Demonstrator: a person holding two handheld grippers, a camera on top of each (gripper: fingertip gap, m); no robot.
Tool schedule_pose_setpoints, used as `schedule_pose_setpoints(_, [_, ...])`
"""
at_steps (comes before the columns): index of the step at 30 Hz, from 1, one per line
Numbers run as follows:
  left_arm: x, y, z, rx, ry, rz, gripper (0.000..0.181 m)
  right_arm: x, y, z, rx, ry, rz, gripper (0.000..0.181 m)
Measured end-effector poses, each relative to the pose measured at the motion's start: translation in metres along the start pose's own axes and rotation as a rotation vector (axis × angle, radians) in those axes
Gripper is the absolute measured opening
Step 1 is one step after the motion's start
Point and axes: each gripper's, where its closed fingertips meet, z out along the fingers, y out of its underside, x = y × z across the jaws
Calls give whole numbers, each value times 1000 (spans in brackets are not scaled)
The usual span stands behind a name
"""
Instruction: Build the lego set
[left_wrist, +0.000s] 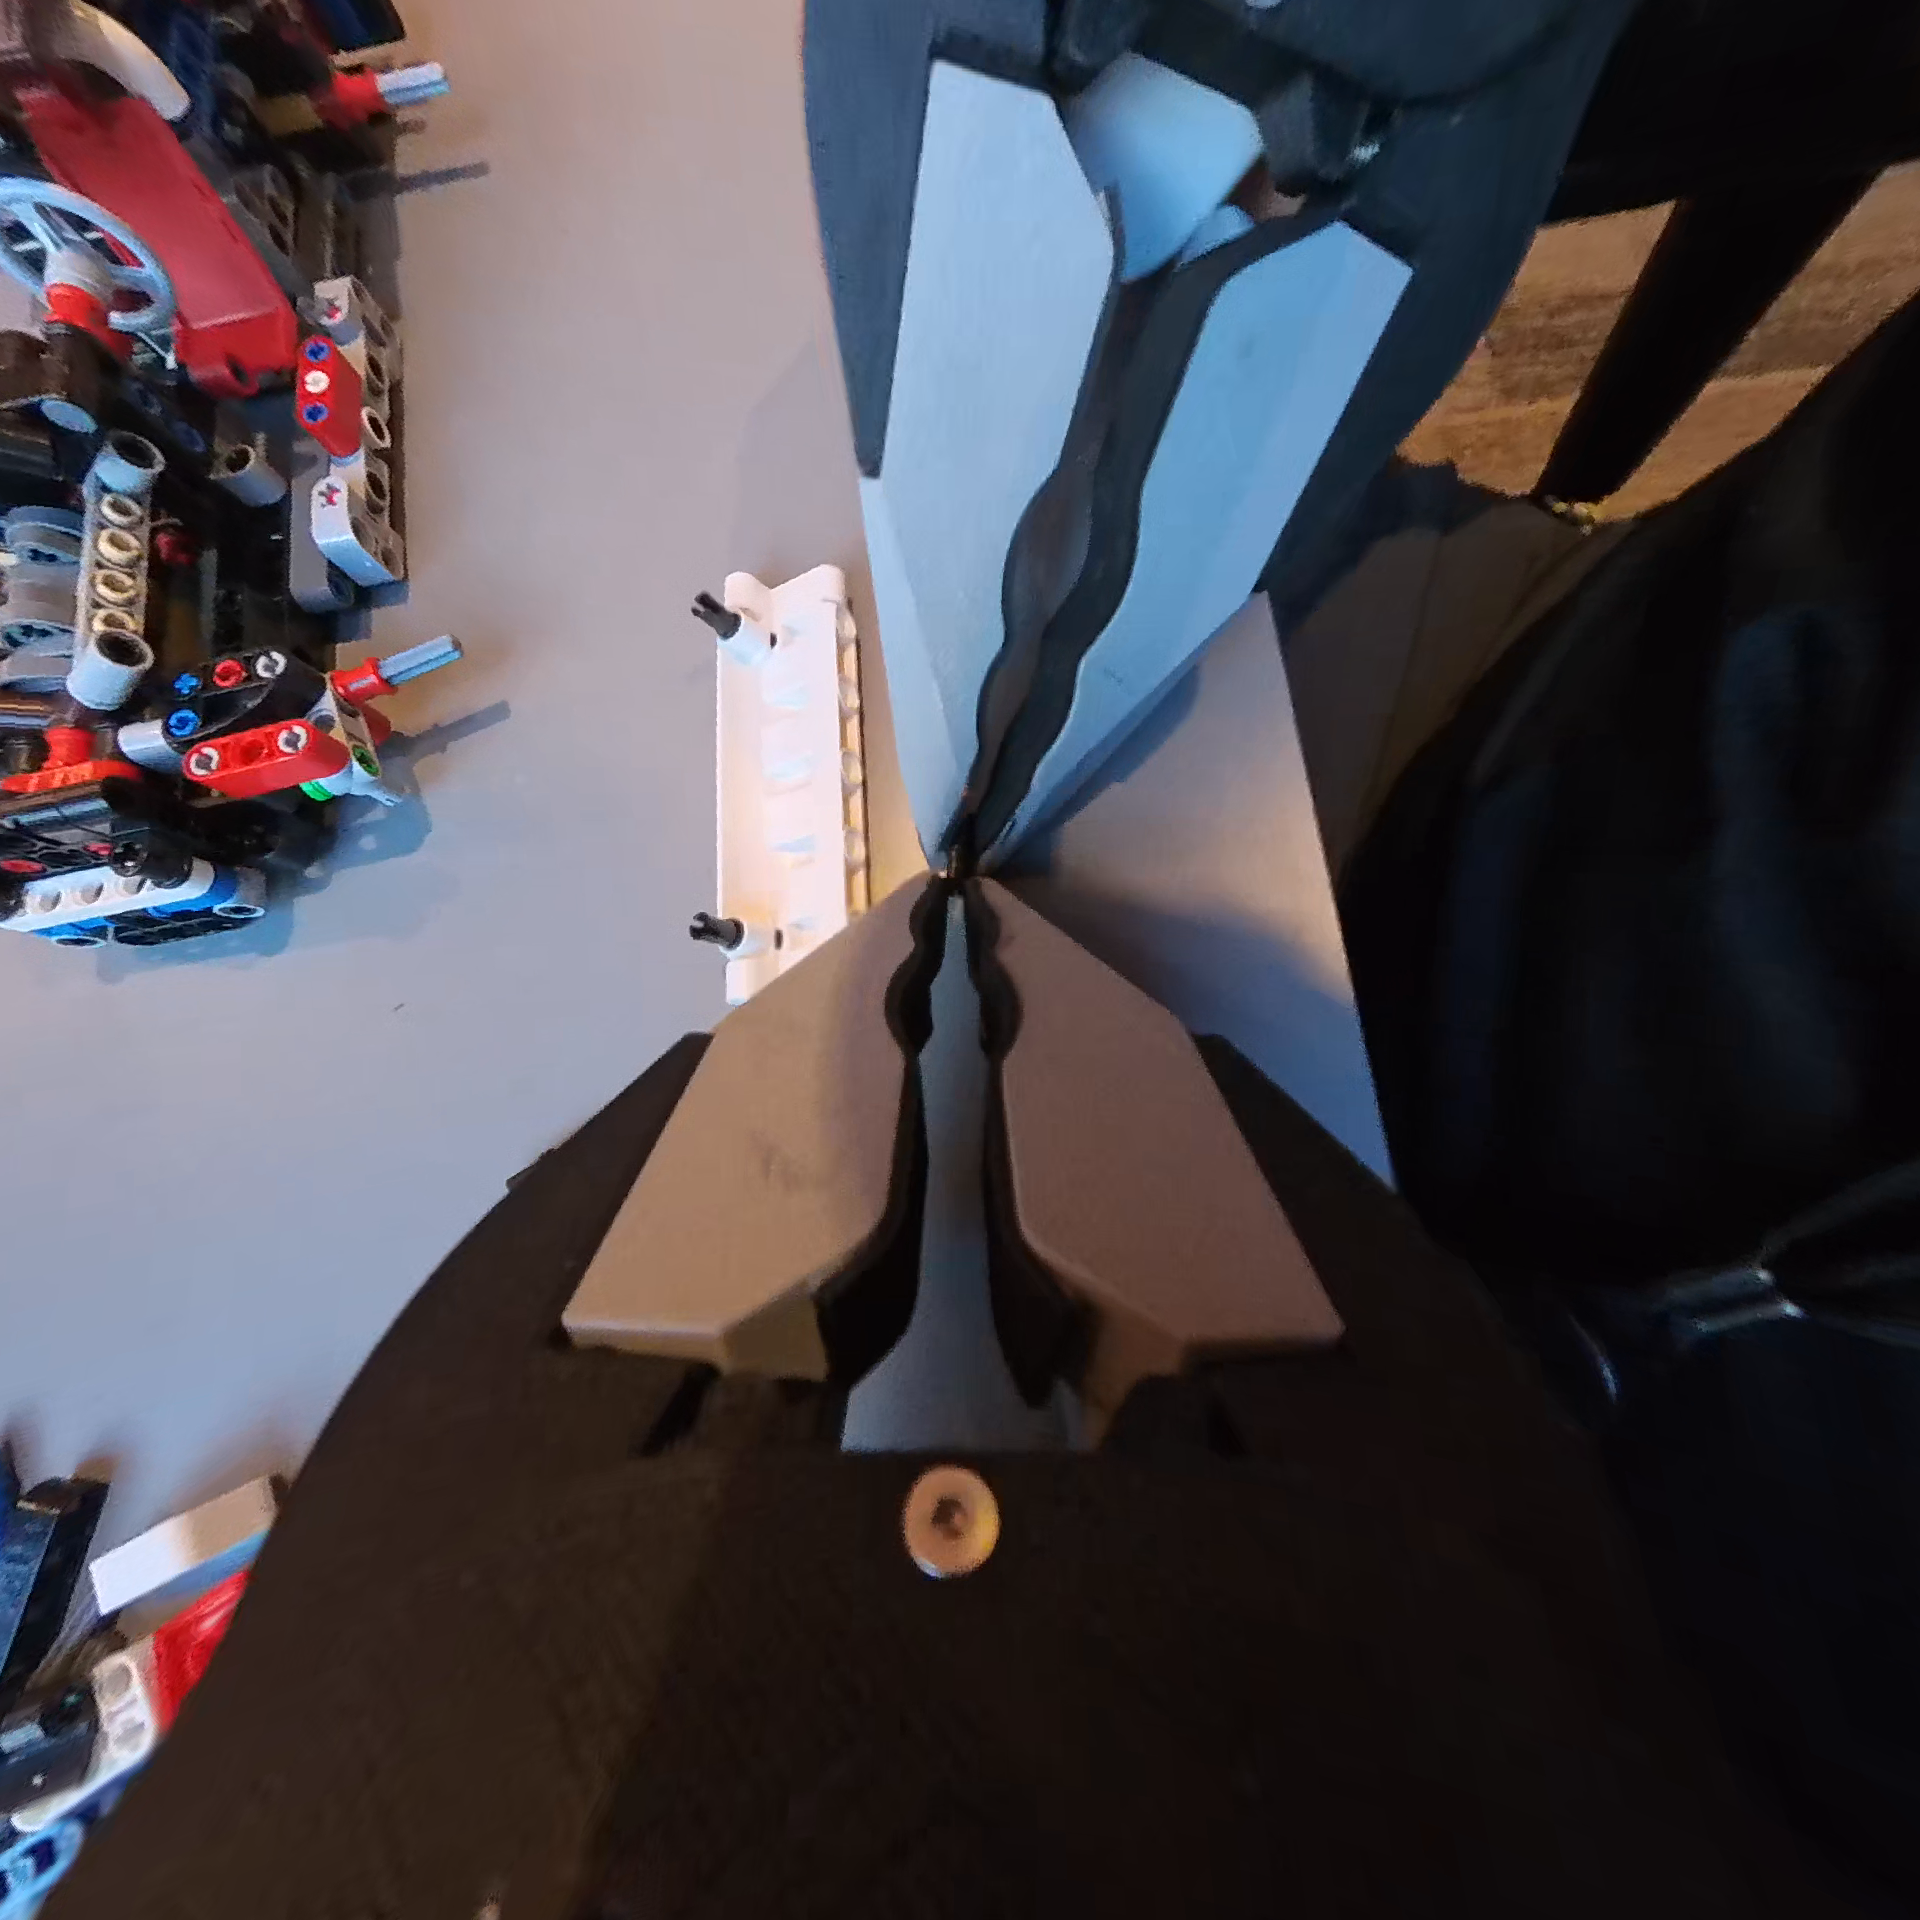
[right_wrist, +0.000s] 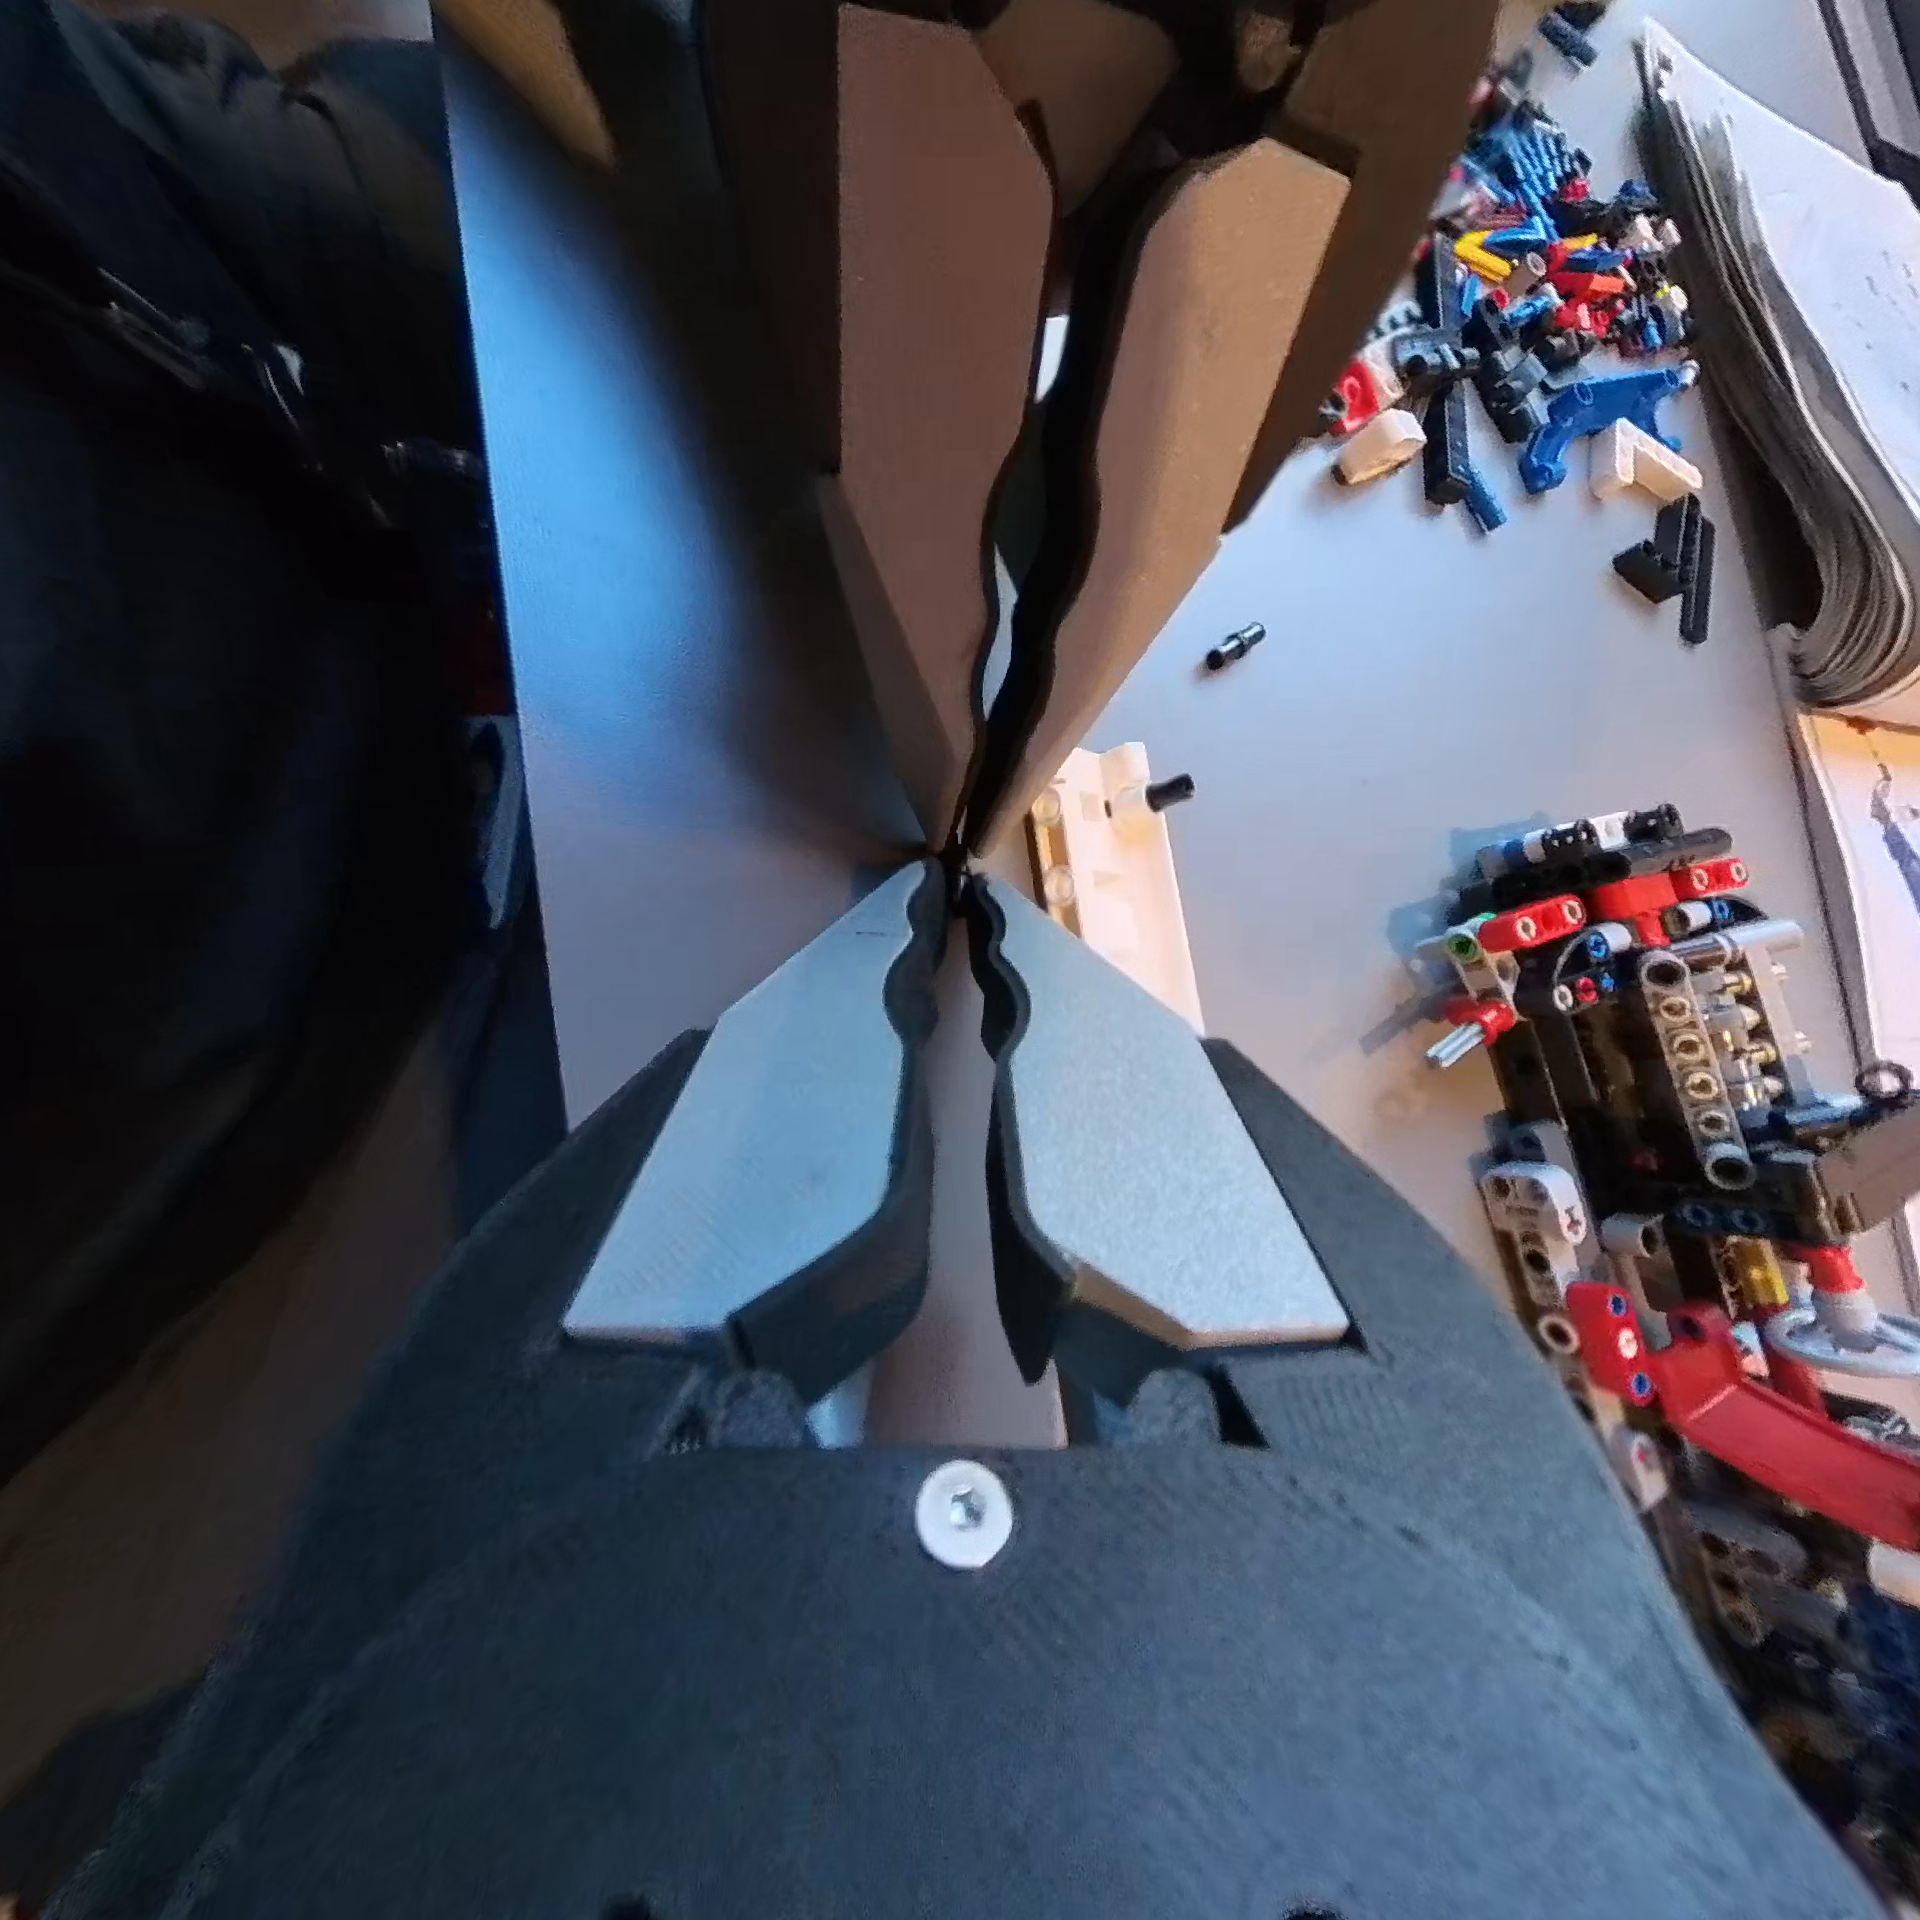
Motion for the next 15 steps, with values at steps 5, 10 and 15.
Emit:
schedule_pose_setpoints(5, [-1, -29, -19, 39, 29, -44, 31, 11, 19, -26, -3, 94, 193, 2])
schedule_pose_setpoints(10, [-39, -35, 1, -157, 11, 50, 35, 15, 49, -46, 12, 116, 511, 2])
schedule_pose_setpoints(15, [-38, -23, 22, -311, 126, 28, 26, 14, 58, -52, 47, 67, 703, 2])
